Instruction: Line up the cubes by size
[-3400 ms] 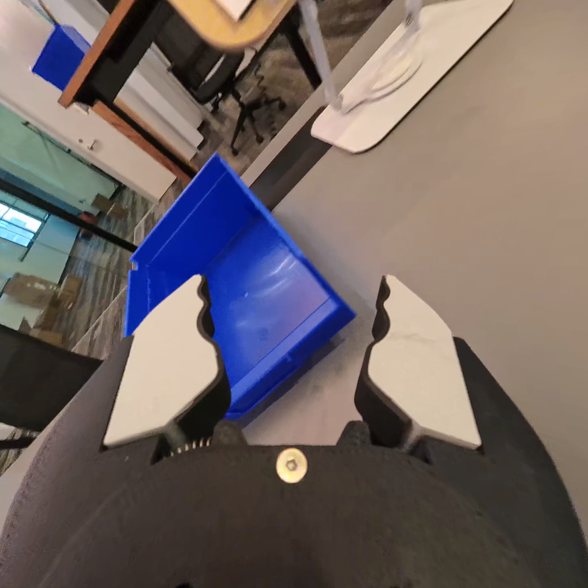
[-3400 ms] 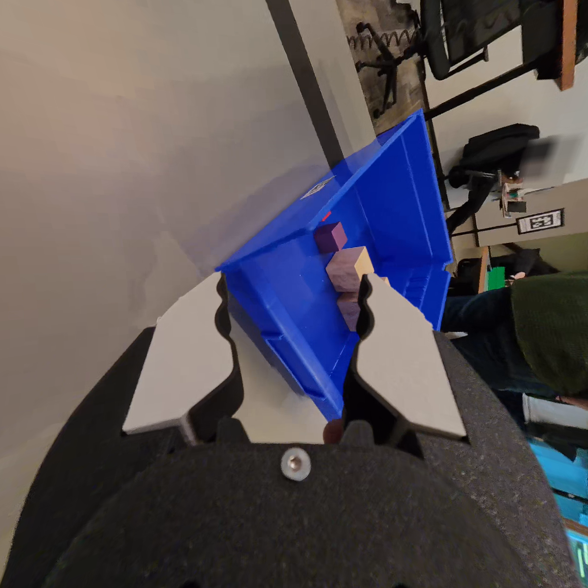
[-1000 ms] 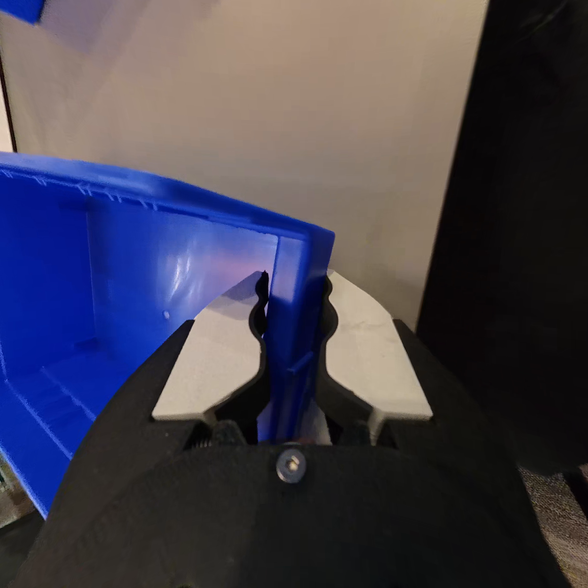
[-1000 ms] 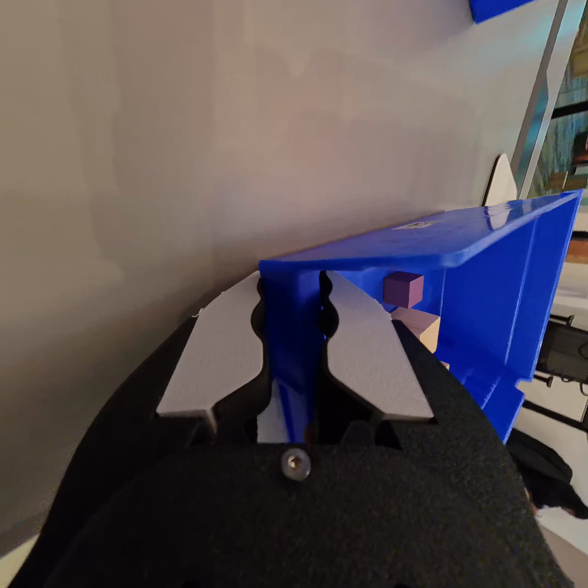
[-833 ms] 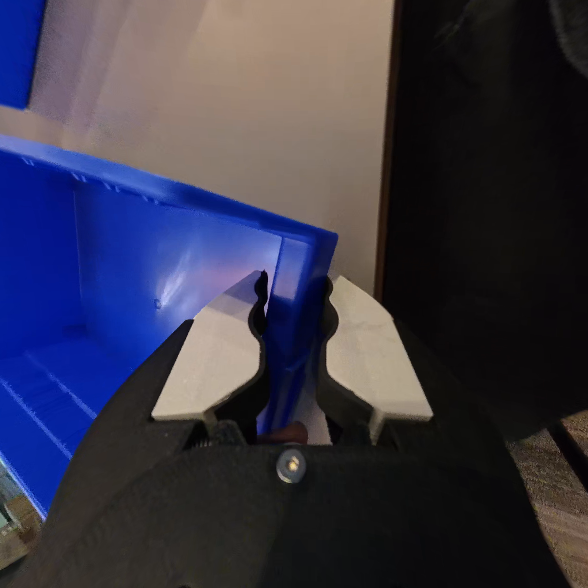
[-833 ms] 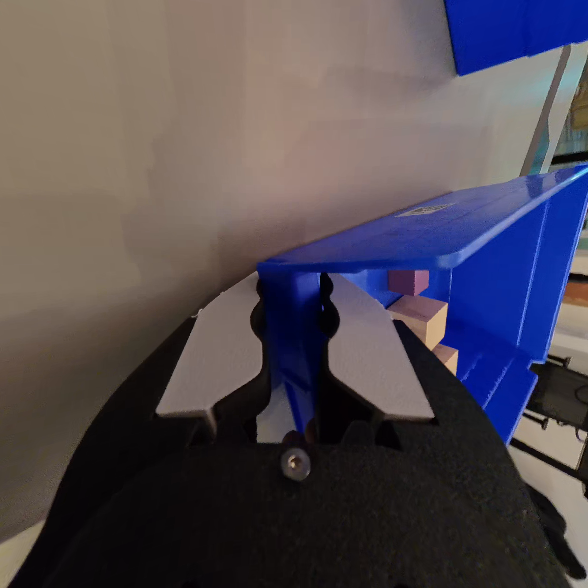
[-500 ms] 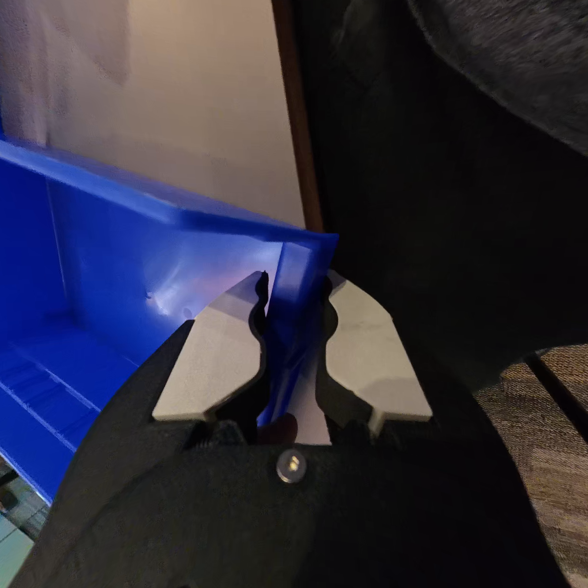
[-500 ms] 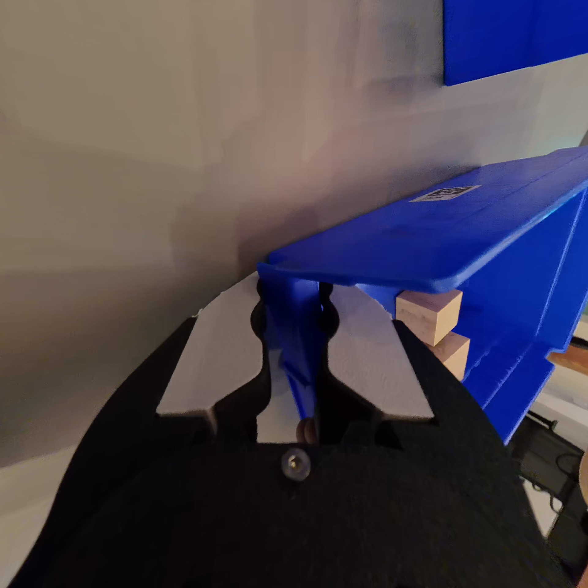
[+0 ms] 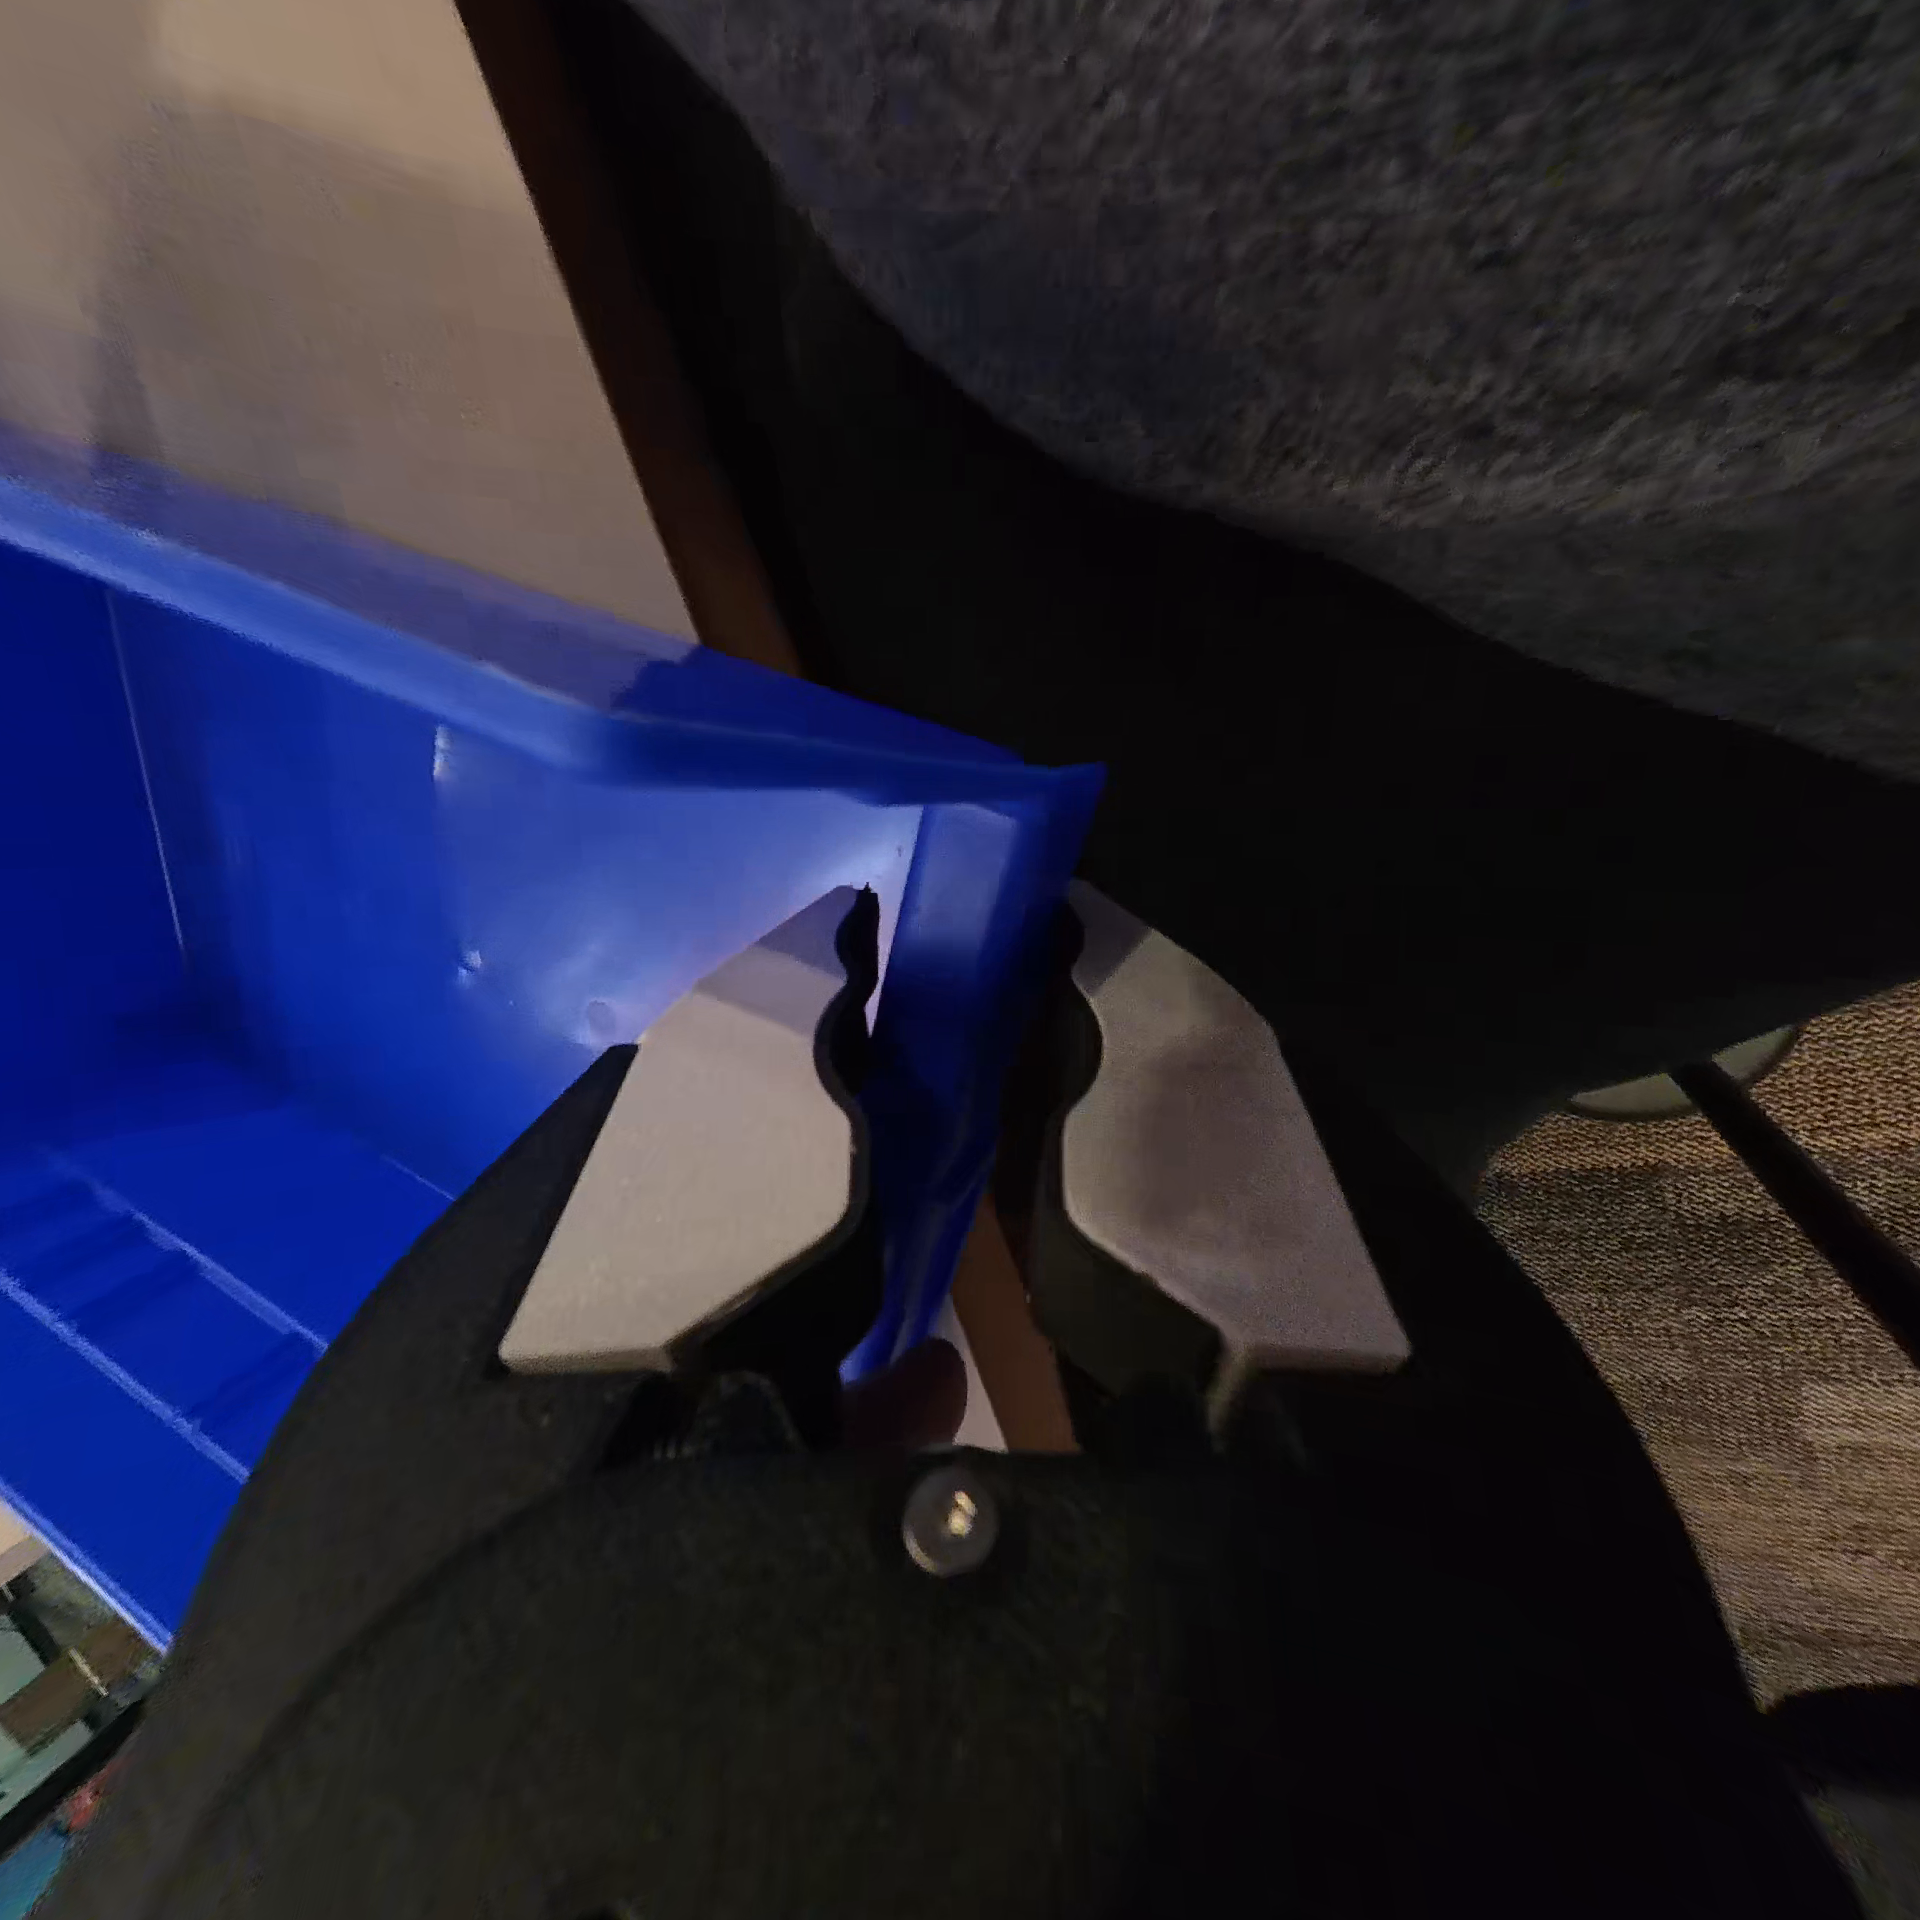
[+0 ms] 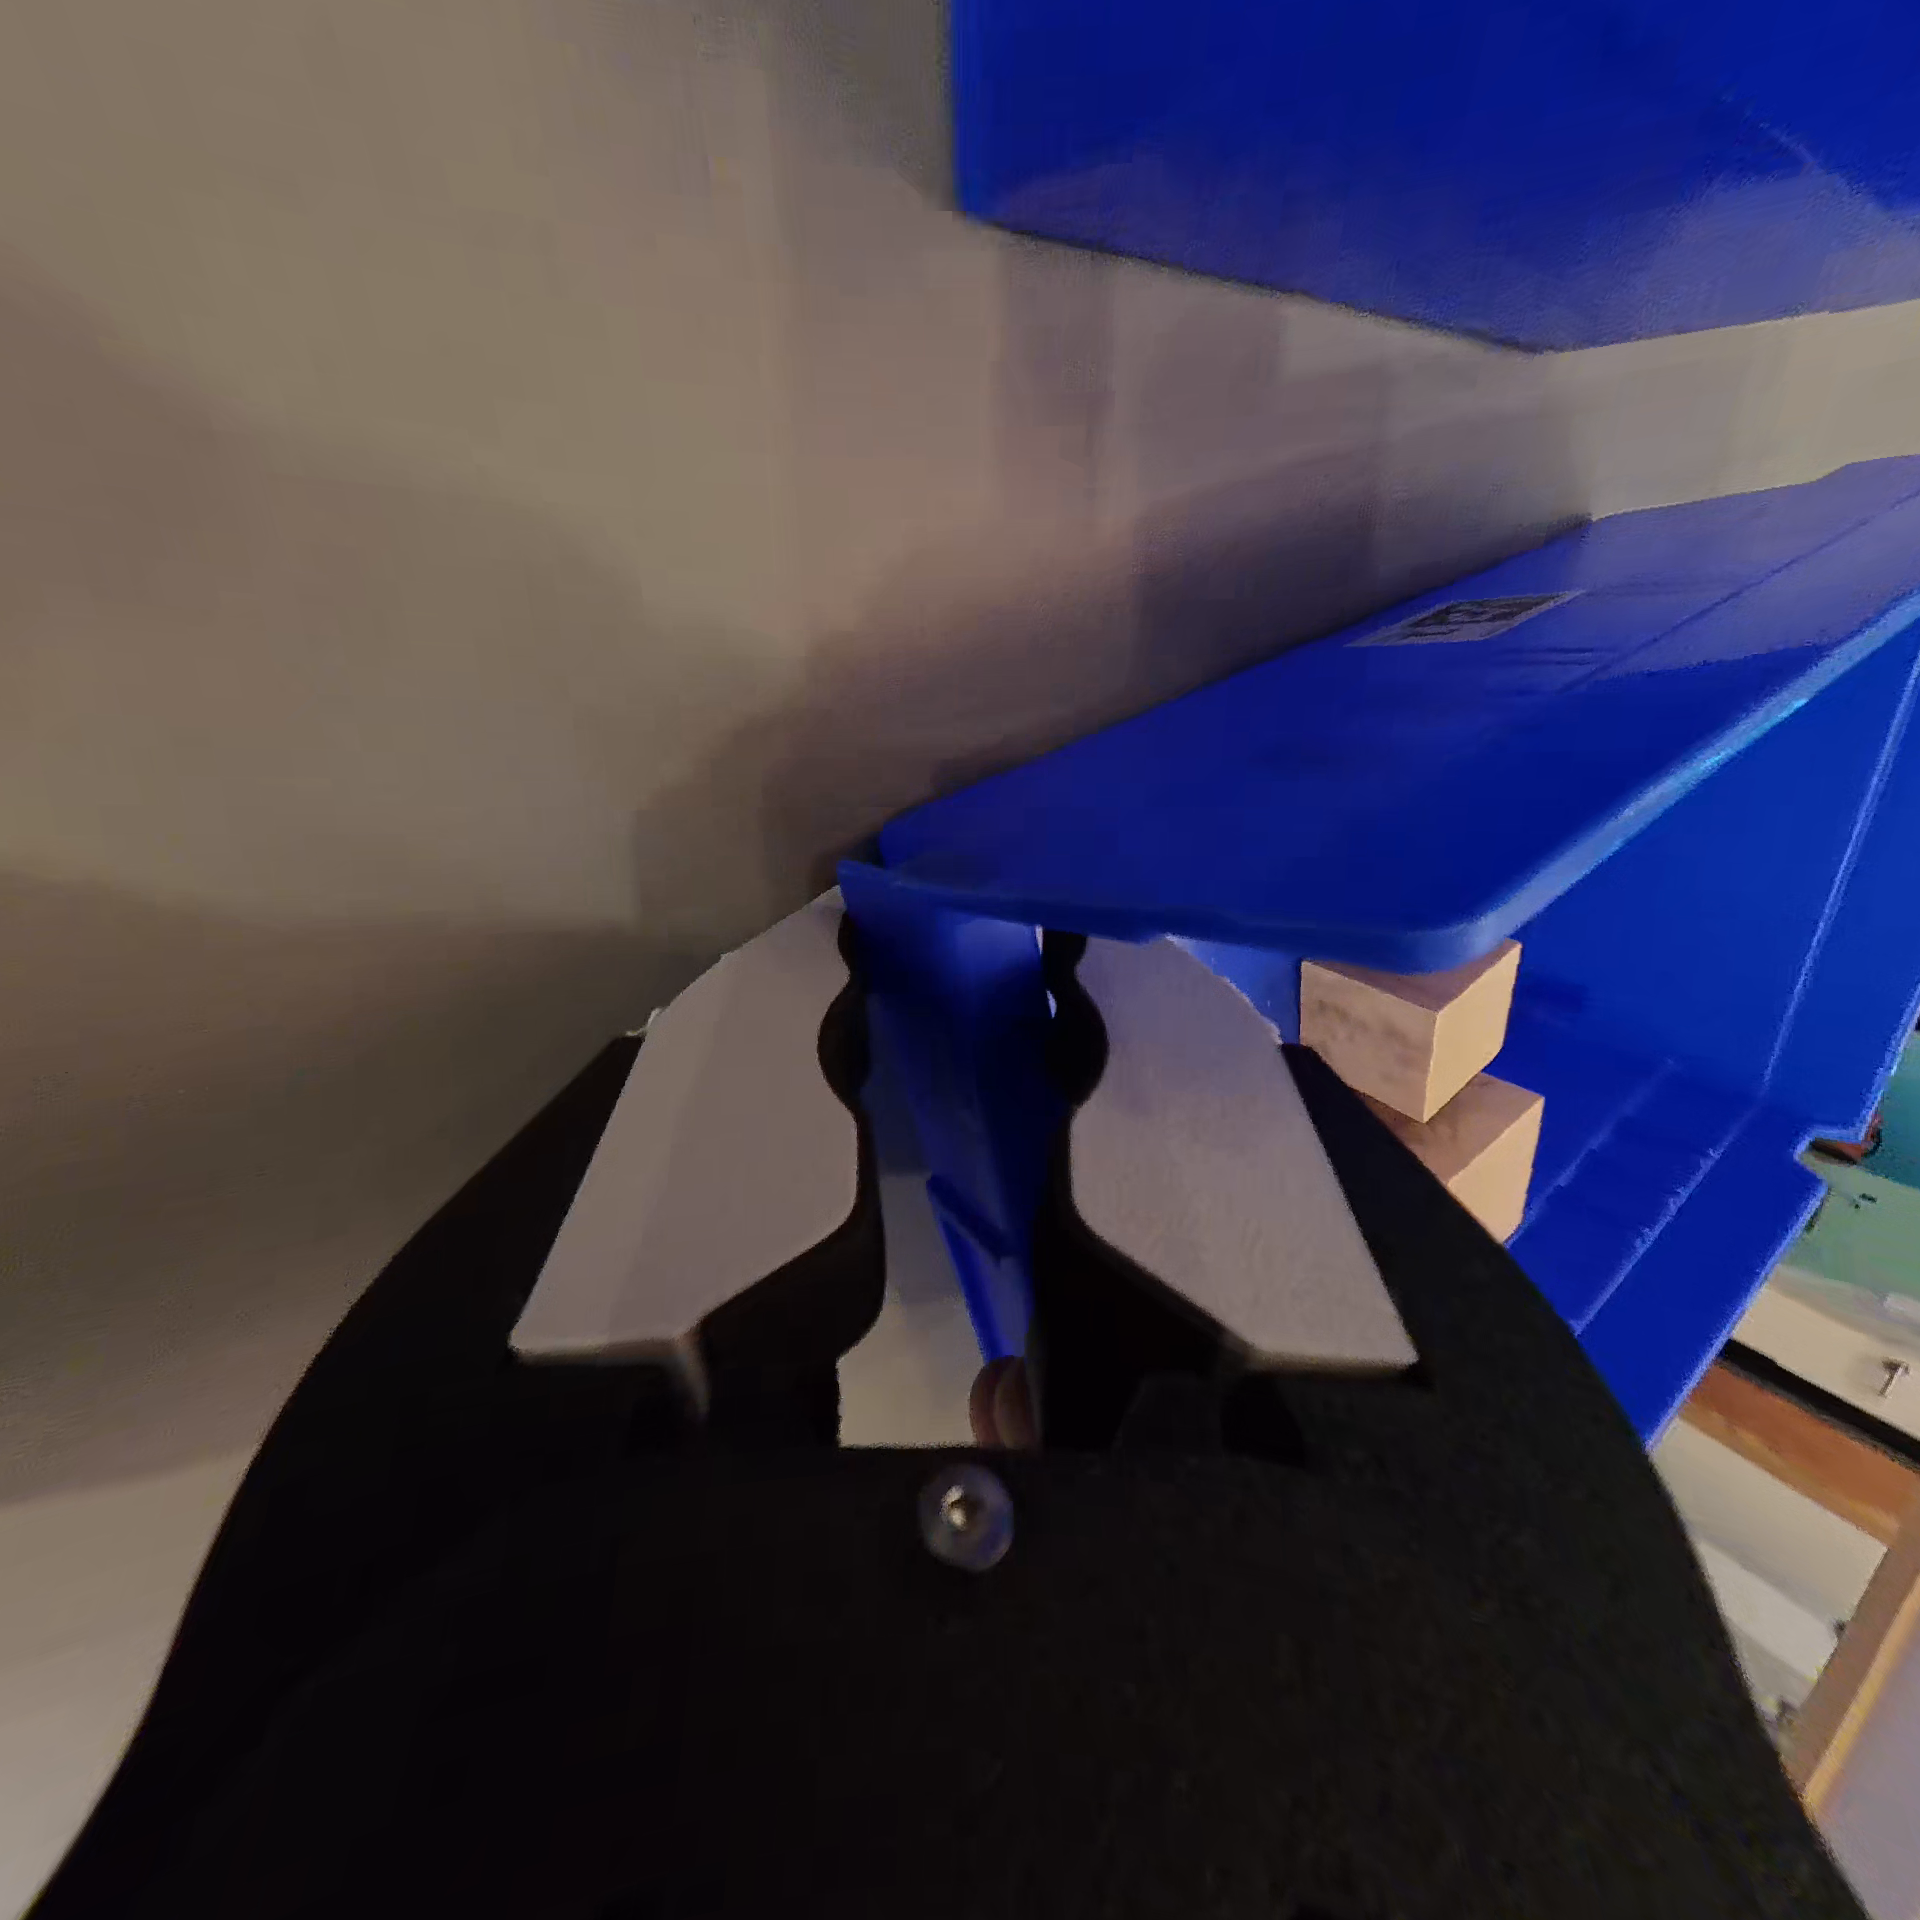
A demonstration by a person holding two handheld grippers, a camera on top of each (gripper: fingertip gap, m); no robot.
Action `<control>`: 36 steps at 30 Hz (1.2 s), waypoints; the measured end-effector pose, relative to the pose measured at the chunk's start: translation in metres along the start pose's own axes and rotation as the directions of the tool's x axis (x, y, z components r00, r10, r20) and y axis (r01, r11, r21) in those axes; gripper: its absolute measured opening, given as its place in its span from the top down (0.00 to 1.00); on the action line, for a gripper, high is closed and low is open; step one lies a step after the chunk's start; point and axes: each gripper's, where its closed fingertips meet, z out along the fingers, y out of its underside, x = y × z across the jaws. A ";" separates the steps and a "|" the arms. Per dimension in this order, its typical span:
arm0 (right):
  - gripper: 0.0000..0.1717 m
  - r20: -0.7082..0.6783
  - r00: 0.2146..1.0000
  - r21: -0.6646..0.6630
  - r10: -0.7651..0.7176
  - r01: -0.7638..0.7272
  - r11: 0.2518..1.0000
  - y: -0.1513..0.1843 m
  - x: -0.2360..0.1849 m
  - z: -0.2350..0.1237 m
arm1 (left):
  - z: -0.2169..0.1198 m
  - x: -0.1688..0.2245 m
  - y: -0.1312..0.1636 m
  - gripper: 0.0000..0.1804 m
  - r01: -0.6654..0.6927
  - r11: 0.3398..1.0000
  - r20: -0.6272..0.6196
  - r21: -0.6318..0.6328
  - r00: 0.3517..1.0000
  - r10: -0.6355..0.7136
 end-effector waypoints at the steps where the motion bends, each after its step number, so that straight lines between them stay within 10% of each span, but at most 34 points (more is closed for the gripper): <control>1: 0.82 0.001 1.000 0.009 -0.009 0.009 1.000 -0.001 0.006 0.004 | 0.000 0.002 -0.003 0.83 -0.006 1.000 -0.002 0.002 1.000 0.006; 9: 0.80 0.014 1.000 0.028 -0.024 0.024 0.999 0.001 0.056 0.035 | 0.005 -0.004 -0.017 0.83 -0.051 0.998 -0.011 0.035 0.999 0.051; 15: 0.78 -0.071 0.966 0.055 0.249 -0.245 0.968 0.015 0.063 -0.004 | 0.012 -0.015 -0.026 0.83 -0.074 0.995 -0.005 0.060 0.997 0.075; 22: 0.73 -0.136 0.670 0.258 0.730 -0.687 0.679 -0.027 0.056 -0.099 | 0.021 -0.029 -0.044 0.83 -0.123 0.987 0.011 0.103 0.992 0.122; 28: 0.72 0.003 0.433 0.275 0.901 -0.867 0.416 -0.079 0.033 -0.104 | 0.031 -0.042 -0.065 0.83 -0.173 0.977 0.004 0.129 0.985 0.174; 36: 0.88 -0.180 0.444 -0.024 0.878 -0.894 0.447 -0.047 -0.001 -0.078 | 0.040 -0.056 -0.082 0.82 -0.182 0.975 0.020 0.130 0.983 0.181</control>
